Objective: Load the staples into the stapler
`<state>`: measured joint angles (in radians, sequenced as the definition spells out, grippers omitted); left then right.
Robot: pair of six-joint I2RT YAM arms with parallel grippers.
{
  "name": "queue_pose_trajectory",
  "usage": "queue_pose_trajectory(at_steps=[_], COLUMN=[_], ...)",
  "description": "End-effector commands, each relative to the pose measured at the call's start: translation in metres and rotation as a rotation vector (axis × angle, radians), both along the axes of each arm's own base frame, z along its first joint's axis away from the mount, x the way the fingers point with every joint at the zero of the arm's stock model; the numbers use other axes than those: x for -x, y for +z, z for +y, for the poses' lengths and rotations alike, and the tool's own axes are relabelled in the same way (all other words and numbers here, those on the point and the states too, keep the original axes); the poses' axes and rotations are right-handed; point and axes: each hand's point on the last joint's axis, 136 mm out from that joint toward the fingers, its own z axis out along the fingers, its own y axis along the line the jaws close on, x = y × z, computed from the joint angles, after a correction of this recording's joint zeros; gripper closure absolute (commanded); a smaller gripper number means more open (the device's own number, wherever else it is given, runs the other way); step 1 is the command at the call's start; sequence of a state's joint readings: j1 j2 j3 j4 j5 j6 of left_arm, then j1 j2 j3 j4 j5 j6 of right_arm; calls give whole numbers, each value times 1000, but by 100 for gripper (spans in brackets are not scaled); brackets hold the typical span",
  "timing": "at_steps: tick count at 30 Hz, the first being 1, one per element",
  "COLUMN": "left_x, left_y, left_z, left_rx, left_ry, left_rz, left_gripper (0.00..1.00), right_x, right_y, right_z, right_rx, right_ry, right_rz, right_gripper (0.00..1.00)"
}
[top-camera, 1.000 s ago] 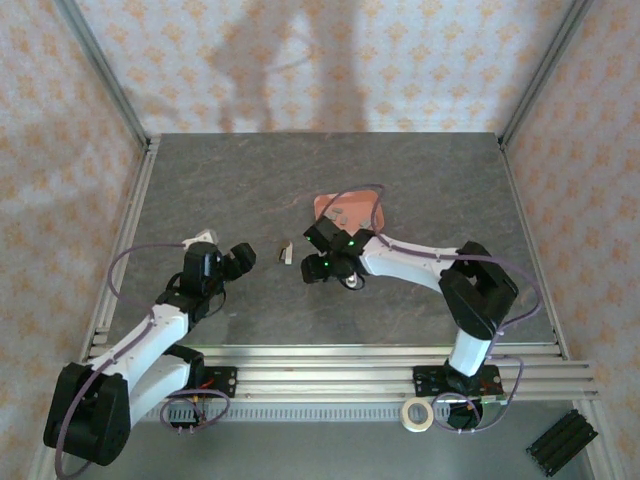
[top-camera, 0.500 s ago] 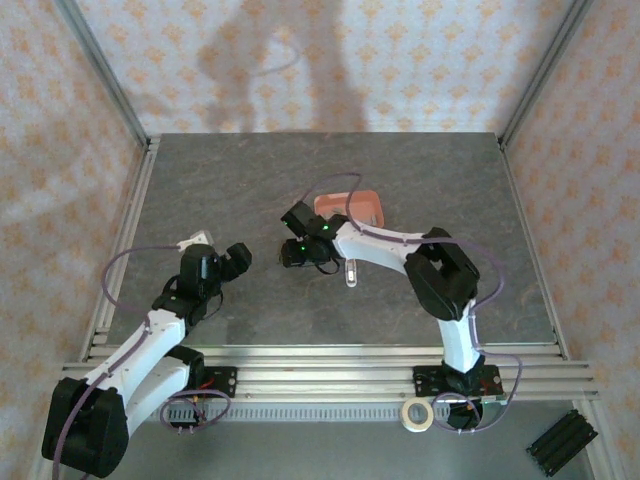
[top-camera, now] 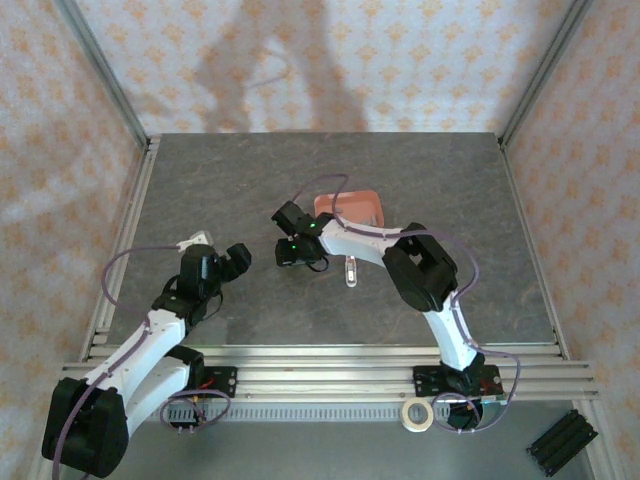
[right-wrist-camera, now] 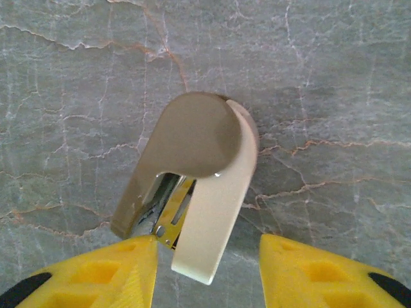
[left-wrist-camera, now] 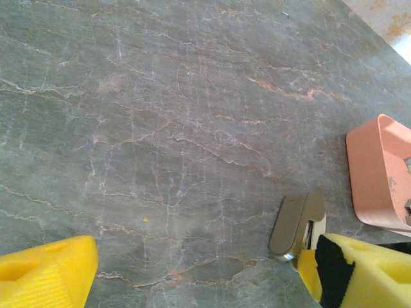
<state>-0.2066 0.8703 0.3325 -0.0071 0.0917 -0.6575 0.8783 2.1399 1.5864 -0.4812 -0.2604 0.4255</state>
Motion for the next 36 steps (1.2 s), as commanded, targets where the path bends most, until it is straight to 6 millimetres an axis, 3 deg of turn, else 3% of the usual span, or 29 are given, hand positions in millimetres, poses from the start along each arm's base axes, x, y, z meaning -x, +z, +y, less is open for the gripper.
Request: queue_pose_trajectory(at_steps=[1,13,18,27,36], left_x=[2,0,0,-1,-3], left_y=[-4,-4,-3,-2,-2], left_z=[9,8,7,4,1], left_rx=[-31,-36,-35,-25,-13], left_ry=[30,22,16,6,-4], left_rz=[15,24,24,20,17], left_gripper=[11,11,11,12,12], right_x=[-2,-9,-11,-8,14], right_y=[-7,-16,-9,20,39], right_z=[-2,-8,-11,-22,-33], right_rx=[42,74,62,24,-58], right_ry=[-6,-29,-32,-37,-8], right_rz=[1,-8,-25,-84,-88], right_gripper=[58,81,83,86,87])
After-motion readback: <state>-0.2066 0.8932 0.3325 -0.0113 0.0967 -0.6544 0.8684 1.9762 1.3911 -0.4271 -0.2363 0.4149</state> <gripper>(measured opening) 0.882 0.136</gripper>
